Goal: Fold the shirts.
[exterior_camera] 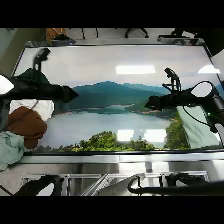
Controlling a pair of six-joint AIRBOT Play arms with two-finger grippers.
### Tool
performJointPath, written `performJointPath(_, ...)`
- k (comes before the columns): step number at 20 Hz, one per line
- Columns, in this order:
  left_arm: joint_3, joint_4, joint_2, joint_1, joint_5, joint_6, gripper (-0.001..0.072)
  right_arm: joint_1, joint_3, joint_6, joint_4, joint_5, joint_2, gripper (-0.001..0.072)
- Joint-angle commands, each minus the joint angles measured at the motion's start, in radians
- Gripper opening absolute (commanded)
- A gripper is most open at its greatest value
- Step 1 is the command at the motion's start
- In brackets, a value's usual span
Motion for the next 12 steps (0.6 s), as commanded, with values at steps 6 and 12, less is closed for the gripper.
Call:
performJointPath(6,0.325,0.685,-0.421,0.226,0.404,-0.076,0.0692,0.001,0.0,0.0,0.0,0.0,-0.003,0.0016)
performJointPath(12,0.573,0.722,-0.864,0.36,0.42,-0.079,0.0692,0.001,0.0,0.0,0.0,-0.018,-0.01,0.0016)
